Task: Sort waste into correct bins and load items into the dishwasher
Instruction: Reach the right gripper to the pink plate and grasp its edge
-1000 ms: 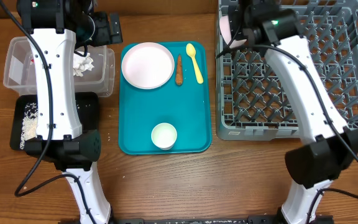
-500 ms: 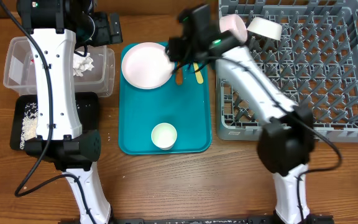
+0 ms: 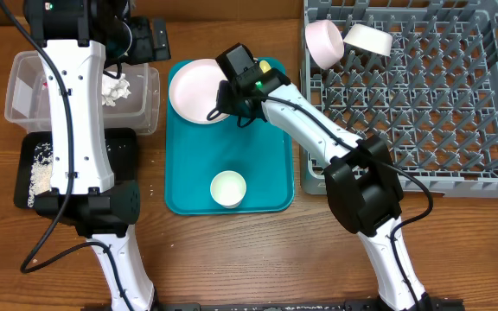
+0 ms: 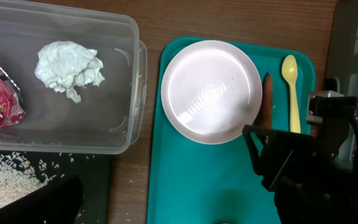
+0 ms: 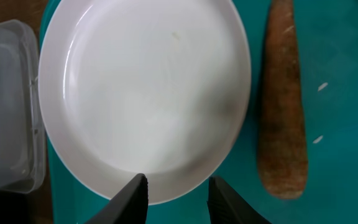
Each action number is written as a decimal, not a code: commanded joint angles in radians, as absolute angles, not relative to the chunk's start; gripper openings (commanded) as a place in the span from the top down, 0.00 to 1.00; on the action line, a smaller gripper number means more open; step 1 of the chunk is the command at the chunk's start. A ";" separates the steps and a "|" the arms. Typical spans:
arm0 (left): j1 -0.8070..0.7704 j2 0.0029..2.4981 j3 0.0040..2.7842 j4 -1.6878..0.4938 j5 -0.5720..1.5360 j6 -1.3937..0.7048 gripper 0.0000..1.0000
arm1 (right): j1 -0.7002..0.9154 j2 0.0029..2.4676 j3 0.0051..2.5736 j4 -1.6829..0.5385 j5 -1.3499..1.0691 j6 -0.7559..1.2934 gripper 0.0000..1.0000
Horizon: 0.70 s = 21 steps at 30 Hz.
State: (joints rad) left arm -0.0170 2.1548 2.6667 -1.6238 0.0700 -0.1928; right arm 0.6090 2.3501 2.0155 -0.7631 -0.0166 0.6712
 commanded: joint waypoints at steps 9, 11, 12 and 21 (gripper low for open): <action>-0.014 2.138 2.684 -1.621 0.063 -0.203 0.00 | 0.604 2.449 2.016 -0.760 0.011 0.728 0.66; -0.014 2.138 2.684 -1.621 0.063 -0.203 0.02 | 0.602 2.464 2.016 -0.759 0.010 0.738 0.66; -0.014 2.138 2.684 -1.621 0.063 -0.203 0.00 | 0.601 2.468 2.016 -0.757 0.010 0.738 0.66; -0.014 2.138 2.684 -1.621 0.063 -0.203 0.00 | 0.598 2.483 2.016 -0.749 0.010 0.737 0.96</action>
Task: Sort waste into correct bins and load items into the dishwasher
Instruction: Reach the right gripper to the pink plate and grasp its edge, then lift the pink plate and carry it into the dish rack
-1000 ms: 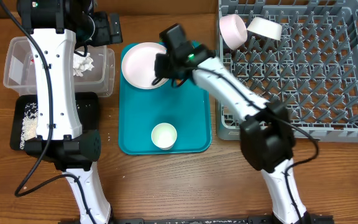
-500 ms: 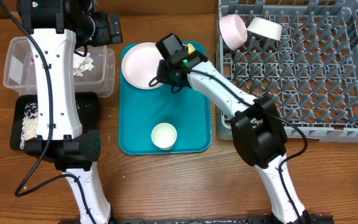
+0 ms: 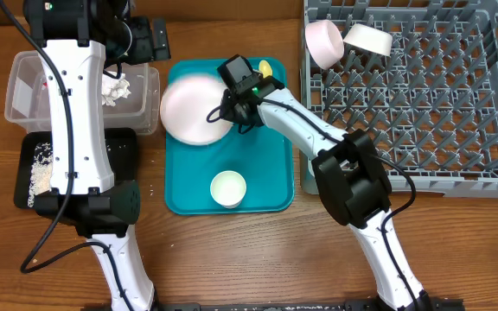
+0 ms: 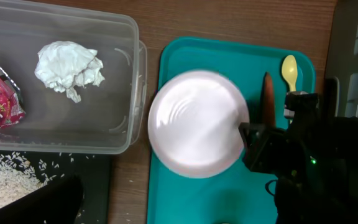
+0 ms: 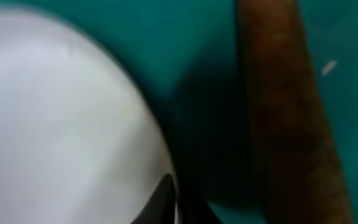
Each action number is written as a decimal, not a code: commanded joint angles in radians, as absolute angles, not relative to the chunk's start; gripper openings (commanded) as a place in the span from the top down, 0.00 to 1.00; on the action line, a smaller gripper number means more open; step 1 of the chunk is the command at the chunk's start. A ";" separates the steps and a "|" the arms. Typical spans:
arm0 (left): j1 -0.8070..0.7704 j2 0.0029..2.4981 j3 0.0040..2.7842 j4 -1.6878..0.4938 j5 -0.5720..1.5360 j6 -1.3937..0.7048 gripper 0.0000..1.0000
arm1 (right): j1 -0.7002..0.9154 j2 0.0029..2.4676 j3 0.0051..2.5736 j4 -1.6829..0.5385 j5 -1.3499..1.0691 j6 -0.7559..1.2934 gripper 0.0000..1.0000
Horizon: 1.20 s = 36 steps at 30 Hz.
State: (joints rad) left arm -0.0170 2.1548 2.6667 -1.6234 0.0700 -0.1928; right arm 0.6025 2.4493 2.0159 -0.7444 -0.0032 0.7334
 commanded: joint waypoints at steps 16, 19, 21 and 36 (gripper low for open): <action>-0.014 2.138 2.684 -1.621 0.063 -0.203 0.00 | 0.473 2.366 2.176 -0.860 0.133 0.556 0.96; -0.014 2.138 2.684 -1.621 0.063 -0.203 0.00 | 0.450 2.296 2.249 -0.958 0.268 0.494 0.96; -0.014 2.138 2.684 -1.621 0.063 -0.203 0.00 | 0.435 2.234 2.293 -1.044 0.402 0.489 0.96; -0.014 2.138 2.684 -1.621 0.063 -0.203 0.00 | 0.397 1.921 2.311 -1.379 1.223 0.385 0.96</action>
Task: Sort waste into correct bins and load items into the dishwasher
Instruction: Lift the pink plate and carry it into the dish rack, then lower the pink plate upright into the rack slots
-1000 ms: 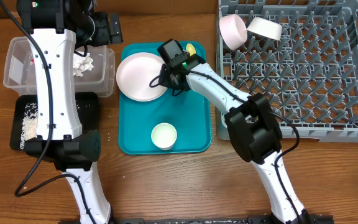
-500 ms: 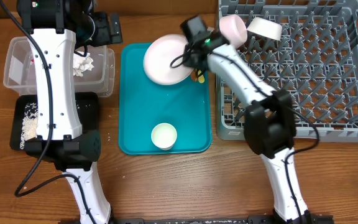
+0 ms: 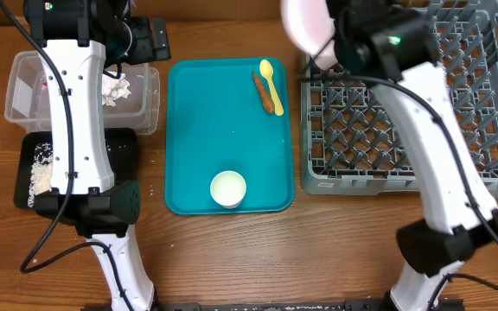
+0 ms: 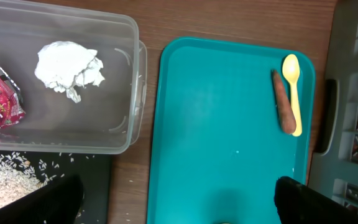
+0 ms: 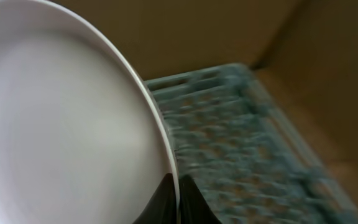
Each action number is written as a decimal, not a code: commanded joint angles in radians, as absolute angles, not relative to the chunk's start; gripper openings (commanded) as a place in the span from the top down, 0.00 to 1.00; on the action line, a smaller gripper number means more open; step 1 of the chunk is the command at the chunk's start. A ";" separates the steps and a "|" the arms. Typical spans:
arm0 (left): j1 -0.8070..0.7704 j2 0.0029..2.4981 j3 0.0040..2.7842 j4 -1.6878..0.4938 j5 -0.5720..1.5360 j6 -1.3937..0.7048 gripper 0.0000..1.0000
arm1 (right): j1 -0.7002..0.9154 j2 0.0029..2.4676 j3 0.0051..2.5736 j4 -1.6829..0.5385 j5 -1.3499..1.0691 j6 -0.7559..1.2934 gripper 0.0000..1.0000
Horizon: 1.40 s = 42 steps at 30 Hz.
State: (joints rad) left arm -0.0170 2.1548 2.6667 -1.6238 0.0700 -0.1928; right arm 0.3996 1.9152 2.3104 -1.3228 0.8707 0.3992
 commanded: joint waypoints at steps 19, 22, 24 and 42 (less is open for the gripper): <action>-0.014 2.138 2.684 -1.621 0.063 -0.203 0.00 | 0.297 1.927 1.961 -1.413 1.256 0.554 0.96; -0.014 2.138 2.684 -1.621 0.063 -0.203 0.00 | 0.277 1.927 1.898 -1.343 1.256 0.553 0.96; -0.014 2.138 2.684 -1.621 0.063 -0.203 0.00 | 0.274 1.927 1.865 -1.301 1.254 0.550 0.96; -0.014 2.138 2.684 -1.621 0.063 -0.203 0.00 | 0.274 1.928 1.788 -1.208 1.078 0.550 0.96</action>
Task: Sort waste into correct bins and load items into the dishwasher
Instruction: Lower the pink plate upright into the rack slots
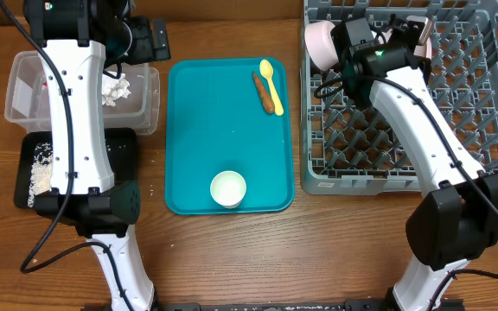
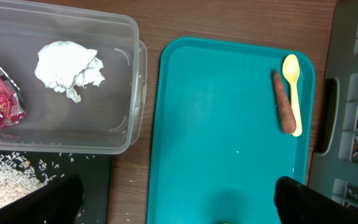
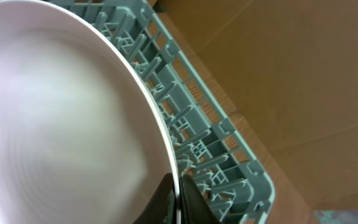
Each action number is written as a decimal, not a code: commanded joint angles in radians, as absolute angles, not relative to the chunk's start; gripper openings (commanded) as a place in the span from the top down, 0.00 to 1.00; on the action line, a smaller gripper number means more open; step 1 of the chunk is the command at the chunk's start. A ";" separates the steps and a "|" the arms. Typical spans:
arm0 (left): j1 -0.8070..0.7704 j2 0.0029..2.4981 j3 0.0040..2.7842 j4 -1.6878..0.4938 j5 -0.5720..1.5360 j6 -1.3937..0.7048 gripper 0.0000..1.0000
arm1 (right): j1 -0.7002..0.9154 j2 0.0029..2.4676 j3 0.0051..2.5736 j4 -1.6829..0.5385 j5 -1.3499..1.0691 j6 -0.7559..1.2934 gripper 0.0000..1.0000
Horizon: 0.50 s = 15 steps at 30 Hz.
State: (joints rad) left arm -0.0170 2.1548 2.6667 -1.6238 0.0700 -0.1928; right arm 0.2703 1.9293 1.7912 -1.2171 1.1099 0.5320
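My right gripper (image 3: 178, 200) is shut on the rim of the white plate (image 3: 61, 124), which it holds on edge over the far rows of the grey dish rack (image 3: 197, 118). In the overhead view the plate (image 1: 417, 28) shows edge-on at the rack's far side, right of a pink bowl (image 1: 318, 43). My left gripper (image 2: 179, 208) hangs open, high over the teal tray (image 2: 216, 124). On the tray lie a carrot (image 2: 283, 109) and a yellow spoon (image 2: 293, 78). A small pale cup (image 1: 228, 188) stands at the tray's near end.
A clear bin (image 2: 114, 124) left of the tray holds a crumpled tissue (image 2: 67, 68) and a red wrapper. A black bin (image 1: 119, 155) with spilled rice (image 1: 40, 168) sits nearer. The rack (image 1: 456, 130) fills the right side.
My right gripper, still shut on the plate, has gone from high beside the rack's far left corner to low over the rack's far rows. The left arm has not moved.
My right gripper stood open at the plate's rim on the tray. Then it was shut on the rim, the plate shifted left. Then the plate was off the tray, held high by the rack. Now it stands on edge over the rack.
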 commanded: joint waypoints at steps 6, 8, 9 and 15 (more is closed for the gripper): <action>-0.014 2.138 2.684 -1.621 0.063 -0.203 0.00 | 0.274 1.928 1.787 -1.211 1.053 0.551 0.96; -0.014 2.138 2.684 -1.621 0.063 -0.203 0.00 | 0.272 1.928 1.788 -1.213 1.055 0.550 0.96; -0.014 2.138 2.684 -1.621 0.063 -0.203 0.00 | 0.268 1.928 1.787 -1.213 1.057 0.550 0.96; -0.014 2.138 2.684 -1.621 0.063 -0.203 0.00 | 0.244 1.928 1.787 -1.223 1.056 0.551 0.96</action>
State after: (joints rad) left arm -0.0170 2.1548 2.6667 -1.6238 0.0700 -0.1928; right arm 0.2607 1.9293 1.7912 -1.2205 1.0481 0.5327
